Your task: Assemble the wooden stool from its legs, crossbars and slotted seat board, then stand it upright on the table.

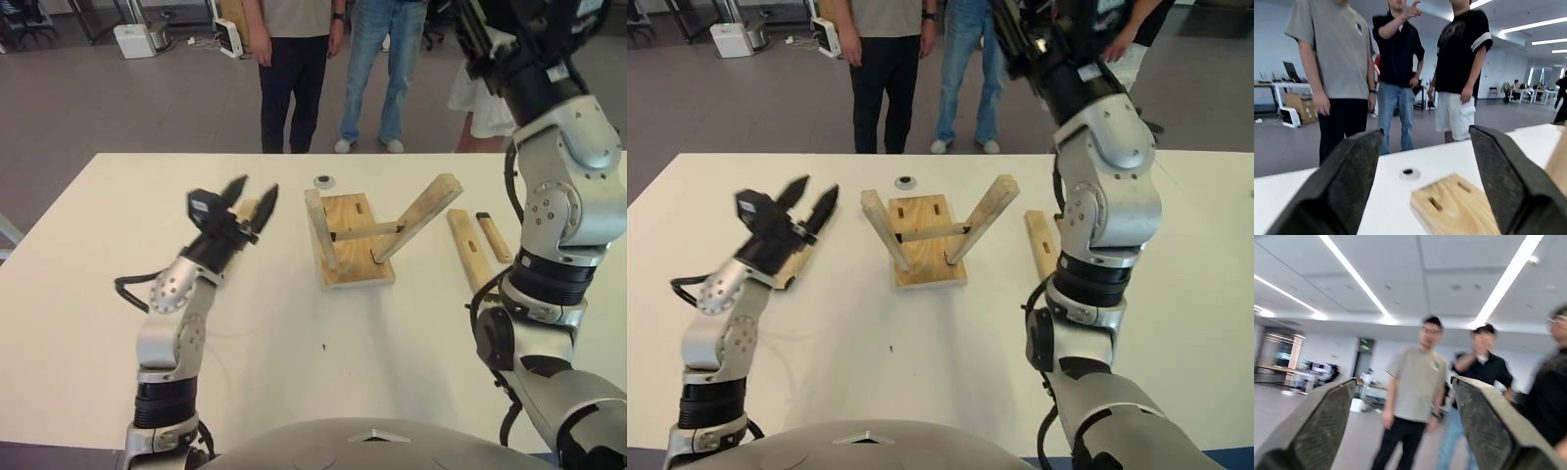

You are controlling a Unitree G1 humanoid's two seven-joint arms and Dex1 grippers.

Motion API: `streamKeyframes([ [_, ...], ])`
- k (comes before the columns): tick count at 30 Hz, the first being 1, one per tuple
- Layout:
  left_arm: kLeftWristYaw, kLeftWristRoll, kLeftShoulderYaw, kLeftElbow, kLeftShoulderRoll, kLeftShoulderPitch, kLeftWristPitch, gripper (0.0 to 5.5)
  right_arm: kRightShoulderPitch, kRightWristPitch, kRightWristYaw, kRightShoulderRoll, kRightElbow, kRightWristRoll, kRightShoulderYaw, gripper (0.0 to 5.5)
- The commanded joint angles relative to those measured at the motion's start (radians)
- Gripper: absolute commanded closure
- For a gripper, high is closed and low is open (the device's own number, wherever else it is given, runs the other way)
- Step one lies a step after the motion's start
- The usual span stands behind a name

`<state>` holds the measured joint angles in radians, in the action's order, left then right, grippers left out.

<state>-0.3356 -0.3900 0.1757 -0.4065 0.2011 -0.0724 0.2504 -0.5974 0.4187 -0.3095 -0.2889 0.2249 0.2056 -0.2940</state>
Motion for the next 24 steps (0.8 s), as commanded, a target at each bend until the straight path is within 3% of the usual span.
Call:
streamKeyframes([
  [1, 0.198, 0.137, -0.065, -0.083, -0.060, 0.022, 0.081, 2.29, 0.185, -0.142, 0.031, 0.036, -0.063, -0.038, 0.014, 1.87],
  [5, 0.355, 0.298, -0.155, -0.129, -0.140, 0.064, 0.058, 2.29, 0.274, -0.243, 0.063, 0.049, -0.086, -0.070, 0.033, 1.87],
  [9, 0.386, 0.345, -0.179, -0.139, -0.162, 0.088, 0.032, 2.29, 0.351, -0.289, 0.056, 0.036, -0.089, -0.074, 0.047, 1.87],
  [11, 0.353, 0.353, -0.243, -0.109, -0.160, 0.076, 0.040, 2.29, 0.418, -0.296, 0.000, 0.058, -0.034, -0.047, 0.114, 1.87],
  [14, 0.229, 0.325, -0.431, -0.032, -0.175, 0.012, 0.105, 2.29, 0.499, -0.295, -0.094, 0.105, 0.112, -0.021, 0.332, 1.87],
  [16, 0.173, 0.323, -0.520, -0.005, -0.182, -0.021, 0.130, 2.29, 0.512, -0.285, -0.092, 0.125, 0.152, -0.046, 0.419, 1.87],
  [24, 0.265, 0.349, -0.363, 0.004, -0.168, 0.027, 0.108, 2.29, 0.487, -0.238, -0.068, 0.048, 0.123, -0.085, 0.356, 1.87],
])
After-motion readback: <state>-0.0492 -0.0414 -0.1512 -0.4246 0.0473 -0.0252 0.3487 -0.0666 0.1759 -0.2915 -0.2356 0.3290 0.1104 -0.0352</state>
